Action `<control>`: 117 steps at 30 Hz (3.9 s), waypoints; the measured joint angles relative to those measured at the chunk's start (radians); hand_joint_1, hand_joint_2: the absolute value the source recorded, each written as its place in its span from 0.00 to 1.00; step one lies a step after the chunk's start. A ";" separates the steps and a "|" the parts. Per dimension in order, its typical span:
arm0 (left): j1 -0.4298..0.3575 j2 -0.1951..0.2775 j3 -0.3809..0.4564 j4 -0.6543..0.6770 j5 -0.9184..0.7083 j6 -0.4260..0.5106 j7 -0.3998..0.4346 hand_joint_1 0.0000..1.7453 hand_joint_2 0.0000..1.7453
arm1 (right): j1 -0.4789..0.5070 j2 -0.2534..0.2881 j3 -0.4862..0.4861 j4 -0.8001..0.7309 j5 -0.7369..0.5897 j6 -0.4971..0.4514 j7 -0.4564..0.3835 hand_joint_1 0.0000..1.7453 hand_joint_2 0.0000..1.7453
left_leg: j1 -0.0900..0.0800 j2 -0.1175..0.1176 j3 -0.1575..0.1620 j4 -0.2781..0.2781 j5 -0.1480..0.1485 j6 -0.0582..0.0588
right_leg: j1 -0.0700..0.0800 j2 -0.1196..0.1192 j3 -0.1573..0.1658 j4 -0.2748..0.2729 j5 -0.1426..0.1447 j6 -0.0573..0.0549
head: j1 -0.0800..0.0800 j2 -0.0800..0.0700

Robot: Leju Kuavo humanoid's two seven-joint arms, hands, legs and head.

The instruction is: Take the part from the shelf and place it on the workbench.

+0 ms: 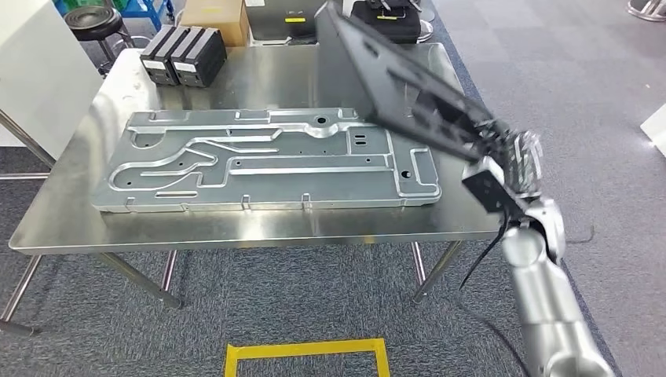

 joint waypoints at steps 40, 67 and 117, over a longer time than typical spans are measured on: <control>-0.010 0.007 0.008 0.001 -0.003 -0.031 -0.085 0.00 0.00 | -0.566 0.192 0.411 1.002 0.690 0.032 0.235 1.00 1.00 | 0.009 -0.003 -0.068 0.020 0.076 -0.006 | 0.010 0.002 -0.005 0.010 -0.010 -0.011 | 0.000 0.000; -0.010 0.019 -0.007 0.002 -0.002 -0.041 -0.114 0.00 0.75 | -0.458 0.226 0.414 1.063 0.644 -0.042 0.235 0.00 0.00 | 0.013 -0.004 -0.132 0.227 -0.062 -0.027 | 0.006 0.001 -0.021 0.001 0.016 -0.021 | 0.000 0.000; 0.003 0.008 0.011 0.006 -0.002 -0.033 -0.123 0.00 0.00 | 0.157 0.145 -0.075 -0.247 -0.346 -0.461 -0.376 0.00 0.00 | 0.001 -0.008 0.011 -0.048 0.045 0.032 | 0.017 -0.004 -0.009 0.044 -0.019 0.007 | 0.000 0.000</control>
